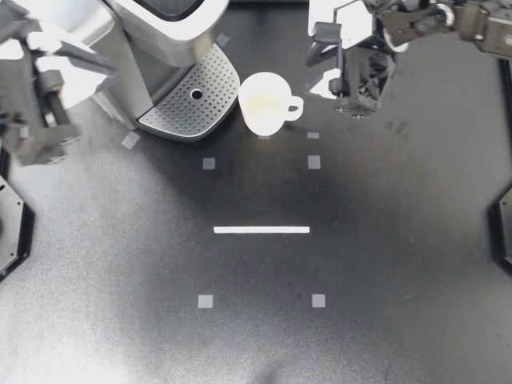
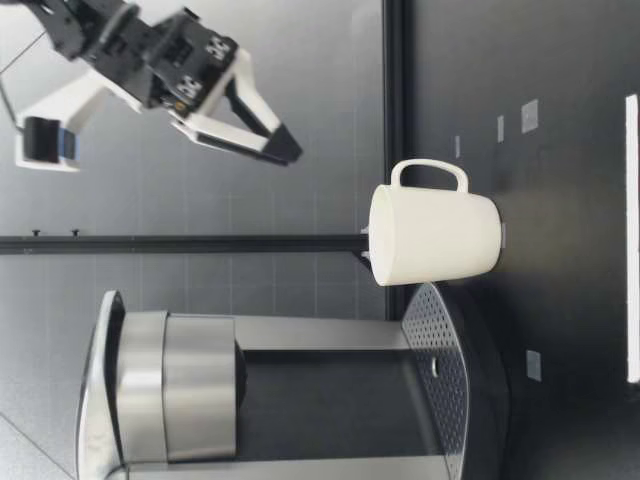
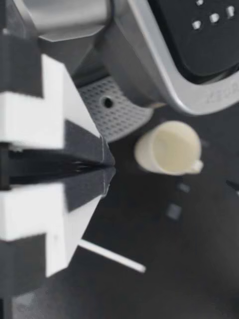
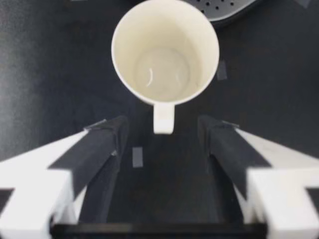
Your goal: Place the coffee capsule inside the capsule container, then place the cup onto the center of the cup tray.
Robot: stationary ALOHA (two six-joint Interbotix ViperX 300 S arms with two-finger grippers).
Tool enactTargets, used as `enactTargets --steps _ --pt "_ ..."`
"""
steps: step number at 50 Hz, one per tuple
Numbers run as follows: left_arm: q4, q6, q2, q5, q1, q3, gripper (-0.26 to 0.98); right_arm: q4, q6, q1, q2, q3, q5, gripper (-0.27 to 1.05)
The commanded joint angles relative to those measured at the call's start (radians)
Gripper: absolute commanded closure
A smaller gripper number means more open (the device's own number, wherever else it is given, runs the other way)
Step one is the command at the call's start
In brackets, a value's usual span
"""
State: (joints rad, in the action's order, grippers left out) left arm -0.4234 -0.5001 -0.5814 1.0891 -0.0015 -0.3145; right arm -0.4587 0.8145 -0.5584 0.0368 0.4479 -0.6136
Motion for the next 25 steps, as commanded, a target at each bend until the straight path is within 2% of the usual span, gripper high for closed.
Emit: enactTargets --steps 1,19,25 --pt "-0.011 -0.003 -0.04 -0.017 -0.003 0.002 0.61 -0.014 0.003 -0.011 -0.012 -0.011 0.014 0.15" --pt "-0.143 -0.02 -0.081 -0.015 -0.003 0.0 0.61 -0.015 0.006 -0.012 -0.086 -0.011 0.057 0.15" --pt "-0.166 -0.025 -0.091 -0.02 -0.003 -0.002 0.61 -0.014 0.006 -0.012 -0.104 -0.011 0.058 0.15"
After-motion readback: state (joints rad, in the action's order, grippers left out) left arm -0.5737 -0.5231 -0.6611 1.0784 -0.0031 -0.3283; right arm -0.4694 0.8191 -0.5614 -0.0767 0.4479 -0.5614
